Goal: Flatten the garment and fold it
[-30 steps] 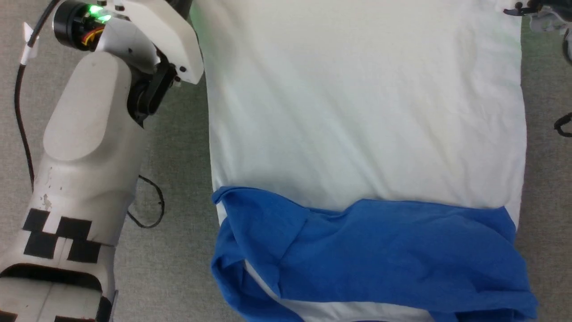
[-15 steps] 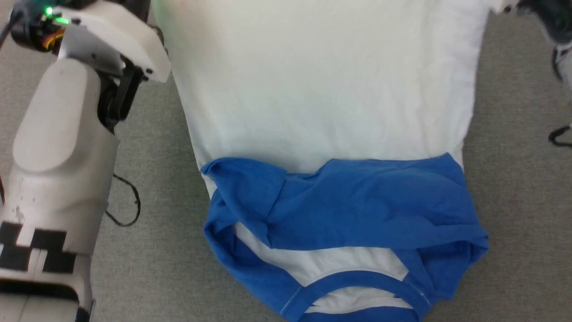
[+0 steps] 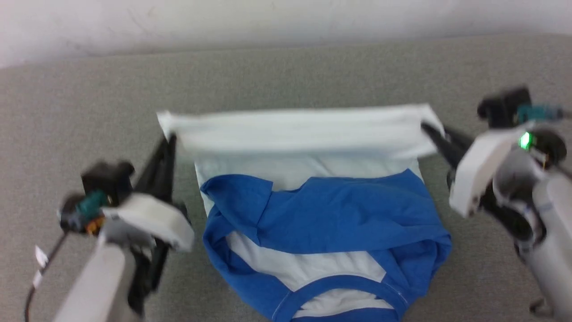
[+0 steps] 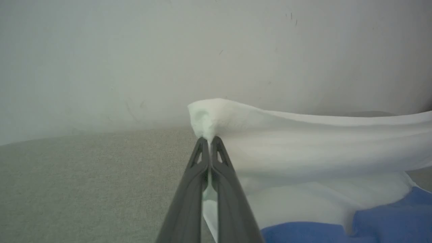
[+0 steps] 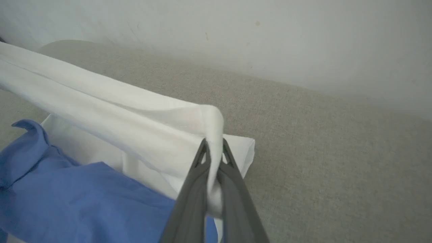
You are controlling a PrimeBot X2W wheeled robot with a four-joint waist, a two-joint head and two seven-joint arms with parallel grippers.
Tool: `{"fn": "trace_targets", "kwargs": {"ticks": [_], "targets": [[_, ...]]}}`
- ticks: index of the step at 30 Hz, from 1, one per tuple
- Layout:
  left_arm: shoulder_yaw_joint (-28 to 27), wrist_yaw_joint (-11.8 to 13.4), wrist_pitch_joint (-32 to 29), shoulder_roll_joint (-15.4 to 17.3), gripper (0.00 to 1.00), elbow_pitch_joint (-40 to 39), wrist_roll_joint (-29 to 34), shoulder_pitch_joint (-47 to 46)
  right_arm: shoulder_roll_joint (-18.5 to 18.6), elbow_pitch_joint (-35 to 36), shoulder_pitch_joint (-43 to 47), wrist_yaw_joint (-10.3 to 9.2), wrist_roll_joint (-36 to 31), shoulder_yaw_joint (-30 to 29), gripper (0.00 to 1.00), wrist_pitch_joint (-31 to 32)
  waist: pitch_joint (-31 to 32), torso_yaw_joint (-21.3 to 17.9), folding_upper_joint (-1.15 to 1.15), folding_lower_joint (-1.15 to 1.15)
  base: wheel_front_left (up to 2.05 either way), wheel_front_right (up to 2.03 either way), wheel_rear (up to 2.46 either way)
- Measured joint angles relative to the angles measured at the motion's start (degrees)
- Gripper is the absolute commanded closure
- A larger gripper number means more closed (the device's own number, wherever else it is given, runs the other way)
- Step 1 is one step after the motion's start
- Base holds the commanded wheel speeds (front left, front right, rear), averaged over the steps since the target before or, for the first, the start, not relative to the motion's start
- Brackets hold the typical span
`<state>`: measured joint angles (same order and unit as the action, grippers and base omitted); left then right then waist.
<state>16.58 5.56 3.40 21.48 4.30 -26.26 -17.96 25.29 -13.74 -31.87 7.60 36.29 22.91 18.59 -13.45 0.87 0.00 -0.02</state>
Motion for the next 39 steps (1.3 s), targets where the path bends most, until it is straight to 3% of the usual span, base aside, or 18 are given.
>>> {"fn": "trace_targets", "kwargs": {"ticks": [6, 16, 17, 20, 21, 22, 23, 24, 26, 28, 33, 39], "targets": [[1.6, 2.7, -3.8, -0.1, 1.00, -8.5, -2.1, 13.5, -1.4, 10.4, 17.4, -0.01, -1.7, -7.4, 1.00, 4.0, 3.3, -0.9, 0.00, 0.00, 0.00, 0.00, 0.00], [2.9, 5.5, -5.9, 0.2, 1.00, -12.3, -4.0, 25.8, -10.5, 17.8, 35.8, -0.05, -5.2, -18.2, 1.00, 8.9, 6.0, -1.8, 0.00, 0.01, 0.00, 0.00, 0.00], [3.0, 5.7, -6.0, 0.2, 1.00, -12.0, -4.1, 26.6, -11.3, 17.7, 36.8, -0.05, -5.5, -18.8, 0.96, 9.1, 6.2, -1.8, 0.00, 0.01, 0.00, 0.00, 0.00], [3.7, 5.7, -6.2, -0.2, 1.00, -10.6, -5.1, 28.4, -13.8, 16.9, 39.6, -0.05, -6.1, -20.8, 0.46, 9.1, 6.7, -1.7, 0.00, 0.01, 0.00, 0.00, 0.00], [4.0, 5.6, -6.4, -0.5, 1.00, -10.1, -5.6, 29.0, -14.3, 16.5, 40.5, -0.05, -6.1, -21.3, 0.00, 9.1, 6.9, -1.6, 0.00, 0.01, 0.00, 0.00, 0.00], [4.1, 5.6, -6.4, -0.8, 1.00, -9.5, -6.1, 29.5, -14.9, 16.1, 41.4, -0.05, -6.4, -21.6, 0.00, 9.1, 7.1, -1.5, 0.00, 0.01, 0.00, 0.00, 0.00], [4.4, 5.4, -6.4, -1.1, 0.89, -8.9, -6.5, 30.0, -15.5, 15.6, 42.1, -0.05, -6.5, -22.2, 0.00, 9.1, 7.3, -1.4, 0.00, 0.01, 0.00, 0.00, 0.00], [4.5, 4.9, -6.4, -1.3, 0.71, -8.3, -7.0, 30.4, -16.1, 15.4, 42.9, -0.07, -6.6, -22.6, 0.00, 9.1, 7.5, -1.3, 0.00, 0.01, 0.00, 0.00, 0.00], [5.0, 4.3, -6.4, -1.8, 0.52, -7.2, -8.0, 31.0, -16.6, 15.1, 44.0, -0.07, -7.0, -22.9, 0.00, 9.1, 7.9, -1.1, 0.00, 0.02, 0.00, 0.00, 0.00], [4.9, 4.3, -5.8, -2.2, 0.01, -6.6, -8.6, 31.8, -17.0, 15.4, 45.0, -0.07, -7.0, -22.9, 0.00, 9.1, 8.3, -1.1, 0.00, 0.02, 0.00, 0.00, 0.00], [3.1, 5.3, -2.3, -2.3, 0.00, -6.8, -8.7, 33.3, -16.9, 19.3, 47.8, -0.07, -7.1, -24.5, 0.00, 9.1, 9.3, -1.0, 0.00, 0.01, 0.00, 0.00, 0.00], [-0.5, 6.9, 6.7, -1.5, 0.00, -8.9, -5.0, 33.1, -17.1, 28.3, 49.9, -0.07, -7.6, -28.5, 0.00, 9.1, 9.2, -0.4, 0.00, 0.01, 0.00, 0.00, 0.00]]}}
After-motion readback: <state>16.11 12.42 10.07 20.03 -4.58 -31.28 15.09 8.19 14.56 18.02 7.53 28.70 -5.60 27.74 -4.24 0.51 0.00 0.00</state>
